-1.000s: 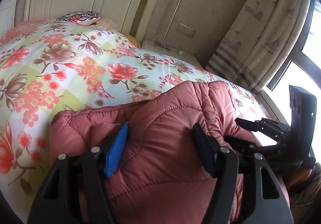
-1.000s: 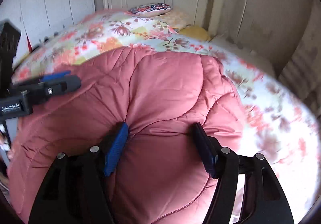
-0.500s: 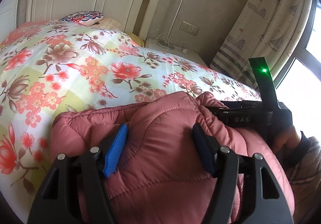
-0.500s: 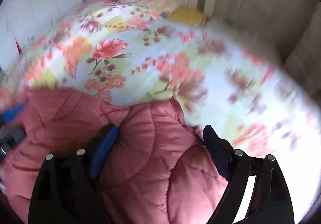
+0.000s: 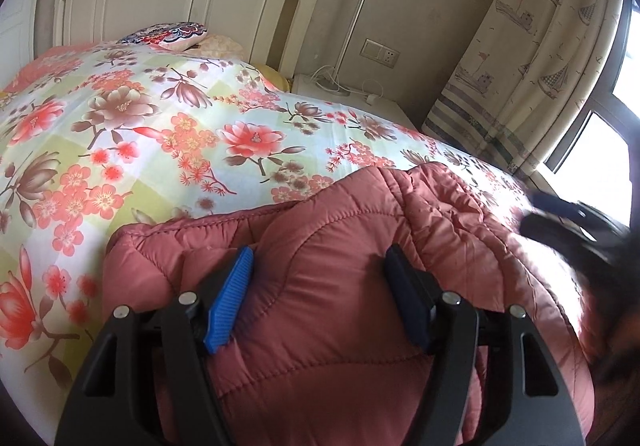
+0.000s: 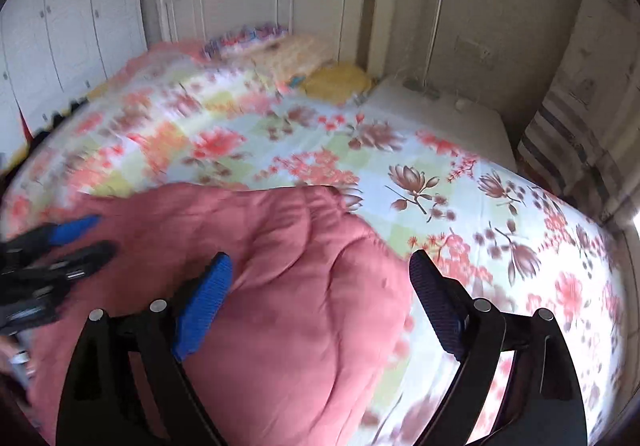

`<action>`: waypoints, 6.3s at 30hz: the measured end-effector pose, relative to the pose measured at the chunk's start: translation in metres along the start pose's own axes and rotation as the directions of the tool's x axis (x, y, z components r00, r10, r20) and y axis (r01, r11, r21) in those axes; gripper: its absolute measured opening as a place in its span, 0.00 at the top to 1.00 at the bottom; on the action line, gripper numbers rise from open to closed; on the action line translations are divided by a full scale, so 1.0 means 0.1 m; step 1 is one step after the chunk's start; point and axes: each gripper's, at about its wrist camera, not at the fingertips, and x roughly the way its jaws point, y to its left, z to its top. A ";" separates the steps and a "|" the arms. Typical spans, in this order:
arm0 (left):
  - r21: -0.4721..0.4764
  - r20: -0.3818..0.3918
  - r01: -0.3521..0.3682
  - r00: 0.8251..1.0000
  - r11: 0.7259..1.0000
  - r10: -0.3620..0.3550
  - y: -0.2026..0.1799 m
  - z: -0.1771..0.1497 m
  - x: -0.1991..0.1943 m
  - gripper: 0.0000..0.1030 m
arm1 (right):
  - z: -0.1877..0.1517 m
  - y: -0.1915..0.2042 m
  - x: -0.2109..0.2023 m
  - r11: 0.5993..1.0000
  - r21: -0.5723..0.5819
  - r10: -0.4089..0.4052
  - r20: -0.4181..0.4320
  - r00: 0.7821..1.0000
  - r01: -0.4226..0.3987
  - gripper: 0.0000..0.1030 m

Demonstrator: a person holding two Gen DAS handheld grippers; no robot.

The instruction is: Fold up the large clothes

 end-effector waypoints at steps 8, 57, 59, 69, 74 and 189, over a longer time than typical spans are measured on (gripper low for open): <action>0.021 0.002 -0.026 1.000 0.999 0.026 -0.04 -0.02 -0.02 0.34 | -1.01 0.52 -0.47 0.998 -0.070 -0.002 0.077 0.997 0.008 0.16; -0.070 -0.015 0.445 0.894 0.893 -0.447 -1.10 0.39 0.23 0.60 | -1.20 -0.91 -1.01 0.885 0.329 0.229 0.310 0.923 -0.330 0.31; -0.071 -0.041 0.440 0.895 0.895 -0.443 -1.29 0.52 0.50 0.59 | -1.13 -1.14 -1.03 0.882 0.359 0.193 0.314 0.930 -0.304 0.31; -0.027 -0.114 0.235 0.965 0.972 -0.237 -1.54 0.19 1.28 0.44 | -1.31 -1.67 -0.51 0.843 0.507 0.149 0.096 0.984 -0.177 0.16; 0.053 -0.099 0.112 0.989 0.992 -0.106 -1.73 0.19 1.20 0.34 | -1.04 -1.09 -1.22 0.933 0.349 -0.196 0.282 0.939 0.090 0.10; 0.198 0.294 -0.310 0.924 0.930 0.246 -2.22 -0.94 -1.01 0.02 | -1.93 -0.21 -2.20 0.964 0.218 -0.219 0.312 0.924 0.155 0.11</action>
